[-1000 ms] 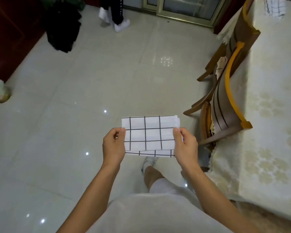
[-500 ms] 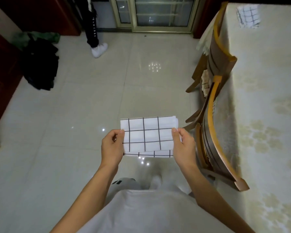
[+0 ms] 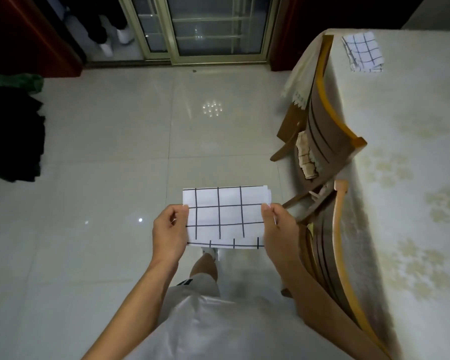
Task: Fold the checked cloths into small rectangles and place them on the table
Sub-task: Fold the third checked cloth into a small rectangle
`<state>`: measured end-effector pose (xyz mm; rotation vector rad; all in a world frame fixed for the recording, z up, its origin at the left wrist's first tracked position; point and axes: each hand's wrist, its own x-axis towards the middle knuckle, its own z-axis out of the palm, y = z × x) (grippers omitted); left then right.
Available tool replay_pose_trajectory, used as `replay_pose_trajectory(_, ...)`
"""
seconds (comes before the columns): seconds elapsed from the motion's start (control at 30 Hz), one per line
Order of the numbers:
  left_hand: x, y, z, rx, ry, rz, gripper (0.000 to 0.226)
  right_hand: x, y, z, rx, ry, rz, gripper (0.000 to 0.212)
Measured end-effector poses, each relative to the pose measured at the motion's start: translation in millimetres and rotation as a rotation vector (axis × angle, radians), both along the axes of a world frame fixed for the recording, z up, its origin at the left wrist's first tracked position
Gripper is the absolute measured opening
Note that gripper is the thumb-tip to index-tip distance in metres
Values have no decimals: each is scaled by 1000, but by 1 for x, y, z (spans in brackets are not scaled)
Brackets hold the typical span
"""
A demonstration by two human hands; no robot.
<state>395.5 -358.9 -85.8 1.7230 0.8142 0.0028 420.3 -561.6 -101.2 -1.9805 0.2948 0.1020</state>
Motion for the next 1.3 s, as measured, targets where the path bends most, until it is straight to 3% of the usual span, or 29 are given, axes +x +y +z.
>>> replay_pose_trajectory(0.57,253,86,12,-29,-6,-227,23,218,77,24,-98,-24,-141,42)
replay_pose_trajectory(0.87,364,66,2,-29,3,-297,21,310,57,16,-69,-27,-234,44)
replay_pose_trajectory(1.3,597,-31,9,29,-7,-426,22,520,-31,8,47,-50,-388,42)
